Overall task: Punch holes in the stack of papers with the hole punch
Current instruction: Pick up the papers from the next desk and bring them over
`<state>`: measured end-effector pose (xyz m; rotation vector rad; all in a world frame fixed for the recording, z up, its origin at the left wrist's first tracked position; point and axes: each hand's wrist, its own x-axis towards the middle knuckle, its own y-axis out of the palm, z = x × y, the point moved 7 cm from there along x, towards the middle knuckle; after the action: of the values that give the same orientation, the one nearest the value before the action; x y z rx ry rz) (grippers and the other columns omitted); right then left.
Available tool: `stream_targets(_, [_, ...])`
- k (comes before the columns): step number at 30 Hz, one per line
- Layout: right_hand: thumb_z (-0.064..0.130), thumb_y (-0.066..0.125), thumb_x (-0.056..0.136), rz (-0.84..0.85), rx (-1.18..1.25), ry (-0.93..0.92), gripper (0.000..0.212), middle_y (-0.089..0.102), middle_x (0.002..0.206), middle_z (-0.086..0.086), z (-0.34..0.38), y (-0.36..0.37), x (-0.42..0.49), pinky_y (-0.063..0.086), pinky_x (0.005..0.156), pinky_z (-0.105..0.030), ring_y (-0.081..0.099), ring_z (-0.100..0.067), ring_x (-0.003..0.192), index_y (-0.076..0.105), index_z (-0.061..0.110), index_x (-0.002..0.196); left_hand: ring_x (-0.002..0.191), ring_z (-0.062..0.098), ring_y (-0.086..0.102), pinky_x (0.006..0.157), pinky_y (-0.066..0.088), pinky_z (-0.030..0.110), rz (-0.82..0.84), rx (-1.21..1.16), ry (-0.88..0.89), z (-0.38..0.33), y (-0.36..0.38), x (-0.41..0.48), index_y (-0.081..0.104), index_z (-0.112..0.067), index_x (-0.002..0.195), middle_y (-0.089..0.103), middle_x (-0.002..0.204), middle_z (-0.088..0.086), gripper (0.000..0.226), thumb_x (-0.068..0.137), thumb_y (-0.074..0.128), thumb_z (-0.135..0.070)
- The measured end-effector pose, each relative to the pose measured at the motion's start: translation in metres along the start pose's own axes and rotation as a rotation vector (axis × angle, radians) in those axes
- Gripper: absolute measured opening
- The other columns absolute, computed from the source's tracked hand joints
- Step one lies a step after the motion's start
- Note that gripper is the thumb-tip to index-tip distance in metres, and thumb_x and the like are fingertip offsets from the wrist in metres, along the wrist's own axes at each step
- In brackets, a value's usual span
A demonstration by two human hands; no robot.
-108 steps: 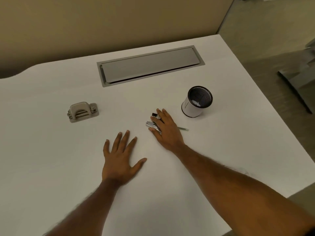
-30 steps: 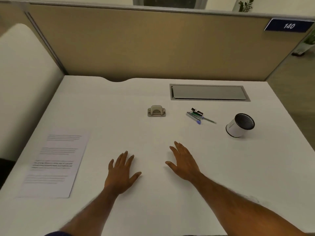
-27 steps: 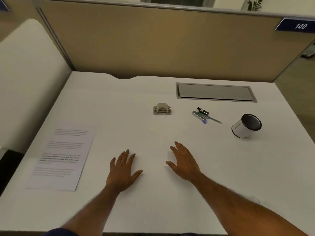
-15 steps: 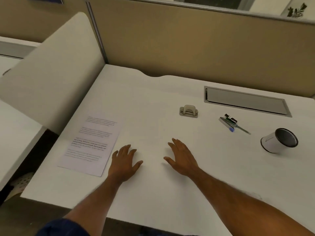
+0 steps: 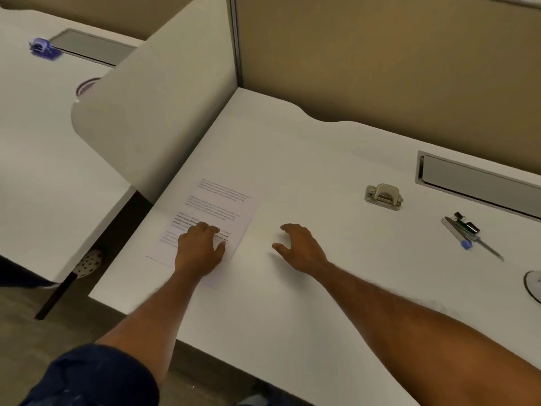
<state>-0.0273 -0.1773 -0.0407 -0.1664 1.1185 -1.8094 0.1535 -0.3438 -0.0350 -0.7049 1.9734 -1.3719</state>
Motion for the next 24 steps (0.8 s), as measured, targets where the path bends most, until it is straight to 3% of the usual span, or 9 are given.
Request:
stream_targets(4, [0.039,0.065,0.087,0.026,0.146,0.103,0.047,0.061,0.121,-0.004,0.014,0.013,0.024,0.047,0.095,-0.035,0.058,-0.02,0.112,0.057,0.012,0.125,0.124,0.033,0.05,0.103,0.04,0.049,0.008,-0.016,-0.155,0.034,-0.014,0.018,0.054,-0.012,0.133,0.052,0.137,0.015,0.052,0.09,0.062,-0.041])
stream_targets(9, [0.032,0.067,0.085,0.048,0.331,0.244,0.04,0.068,0.104,-0.014,0.028,0.032,0.036,0.05,0.088,-0.038,0.063,-0.028,0.1,0.063,-0.001,0.108,0.13,0.034,0.043,0.107,0.036,0.051,-0.025,-0.016,-0.26,0.067,-0.032,0.041,0.045,-0.011,0.141,0.045,0.142,0.016,0.062,0.09,0.063,-0.042])
stream_targets(13, [0.029,0.067,0.084,0.026,0.332,0.258,0.03,0.055,0.085,-0.006,0.039,0.045,0.04,0.048,0.085,-0.039,0.057,-0.027,0.086,0.059,0.002,0.092,0.137,0.036,0.036,0.11,0.033,0.053,0.027,0.011,-0.251,0.082,-0.031,0.056,0.037,-0.008,0.145,0.038,0.149,0.018,0.08,0.086,0.063,-0.055])
stream_targets(15, [0.028,0.068,0.083,0.016,0.336,0.263,0.027,0.049,0.08,-0.006,0.044,0.05,0.042,0.046,0.077,-0.039,0.051,-0.026,0.077,0.055,0.004,0.083,0.136,0.036,0.037,0.108,0.036,0.052,0.066,-0.009,-0.235,0.086,-0.027,0.058,0.036,-0.009,0.146,0.038,0.148,0.018,0.086,0.083,0.063,-0.061])
stream_targets(19, [0.031,0.072,0.079,0.031,0.391,0.285,0.022,0.047,0.094,-0.007,0.052,0.062,0.045,0.045,0.073,-0.033,0.048,-0.019,0.079,0.056,0.016,0.084,0.133,0.034,0.037,0.103,0.041,0.051,0.102,-0.043,-0.204,0.086,-0.021,0.056,0.037,-0.018,0.147,0.037,0.144,0.015,0.082,0.082,0.067,-0.058])
stream_targets(21, [0.033,0.073,0.077,0.038,0.416,0.289,0.037,0.037,0.096,-0.004,0.055,0.067,0.047,0.033,0.06,-0.021,0.037,-0.011,0.069,0.036,0.029,0.071,0.133,0.033,0.036,0.104,0.041,0.05,0.095,-0.041,-0.182,0.085,-0.018,0.055,0.039,-0.019,0.147,0.037,0.144,0.013,0.077,0.084,0.066,-0.054])
stream_targets(24, [0.03,0.073,0.076,0.017,0.495,0.336,0.034,0.041,0.093,-0.002,0.057,0.072,0.051,0.034,0.065,-0.02,0.042,-0.015,0.076,0.042,0.018,0.082,0.134,0.032,0.036,0.105,0.04,0.048,0.086,-0.051,-0.18,0.085,-0.015,0.055,0.042,-0.019,0.147,0.037,0.145,0.012,0.073,0.086,0.065,-0.052])
